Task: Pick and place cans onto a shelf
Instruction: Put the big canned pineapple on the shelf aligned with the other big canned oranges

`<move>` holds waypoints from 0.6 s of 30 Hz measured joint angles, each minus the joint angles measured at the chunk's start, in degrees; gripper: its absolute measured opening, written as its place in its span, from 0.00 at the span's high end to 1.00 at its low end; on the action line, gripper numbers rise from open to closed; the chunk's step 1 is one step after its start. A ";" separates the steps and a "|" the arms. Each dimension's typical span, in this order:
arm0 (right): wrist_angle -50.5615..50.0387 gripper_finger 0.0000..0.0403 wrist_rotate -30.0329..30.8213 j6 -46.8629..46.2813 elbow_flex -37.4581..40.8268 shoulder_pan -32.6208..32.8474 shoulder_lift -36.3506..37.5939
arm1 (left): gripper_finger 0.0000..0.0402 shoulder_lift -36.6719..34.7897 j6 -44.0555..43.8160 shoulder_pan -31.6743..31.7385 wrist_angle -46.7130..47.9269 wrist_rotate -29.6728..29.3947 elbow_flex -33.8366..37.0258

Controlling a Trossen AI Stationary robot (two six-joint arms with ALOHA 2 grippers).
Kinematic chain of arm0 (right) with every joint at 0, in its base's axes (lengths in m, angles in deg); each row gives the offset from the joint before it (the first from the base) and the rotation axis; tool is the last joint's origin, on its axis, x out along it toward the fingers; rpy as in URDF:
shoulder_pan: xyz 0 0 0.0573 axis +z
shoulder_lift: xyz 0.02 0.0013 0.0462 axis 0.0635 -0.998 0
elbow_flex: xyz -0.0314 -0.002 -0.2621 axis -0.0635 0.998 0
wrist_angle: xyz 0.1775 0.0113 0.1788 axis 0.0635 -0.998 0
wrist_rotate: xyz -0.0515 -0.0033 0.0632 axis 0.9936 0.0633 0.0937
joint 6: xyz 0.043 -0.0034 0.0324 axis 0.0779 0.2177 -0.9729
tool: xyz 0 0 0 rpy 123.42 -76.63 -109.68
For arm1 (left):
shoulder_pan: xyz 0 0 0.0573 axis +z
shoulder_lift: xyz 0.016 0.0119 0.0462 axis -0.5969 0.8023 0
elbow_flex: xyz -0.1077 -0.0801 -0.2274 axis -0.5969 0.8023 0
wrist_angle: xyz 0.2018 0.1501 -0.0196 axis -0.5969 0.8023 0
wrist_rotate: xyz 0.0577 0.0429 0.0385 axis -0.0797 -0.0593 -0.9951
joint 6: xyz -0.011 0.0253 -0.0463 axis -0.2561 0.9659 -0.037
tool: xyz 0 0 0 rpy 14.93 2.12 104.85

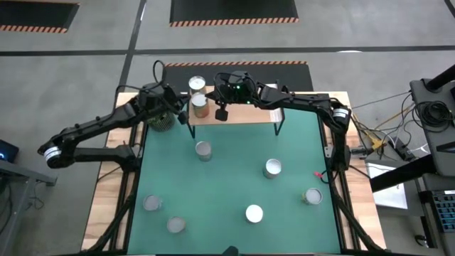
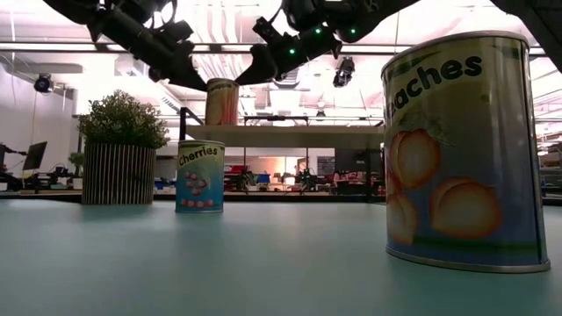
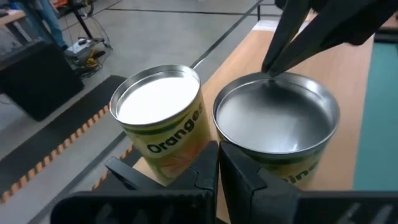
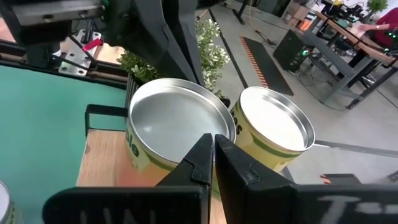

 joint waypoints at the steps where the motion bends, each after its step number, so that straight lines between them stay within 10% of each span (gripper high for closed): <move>1: 0.04 0.98 0.04 0.09 0.00 -0.02 0.00 | 1.00 -0.15 -0.67 0.00 0.04 0.07 0.00; 18: 0.72 0.98 0.01 0.50 0.00 0.02 0.00 | 1.00 -1.45 -6.33 -0.04 3.33 0.05 0.00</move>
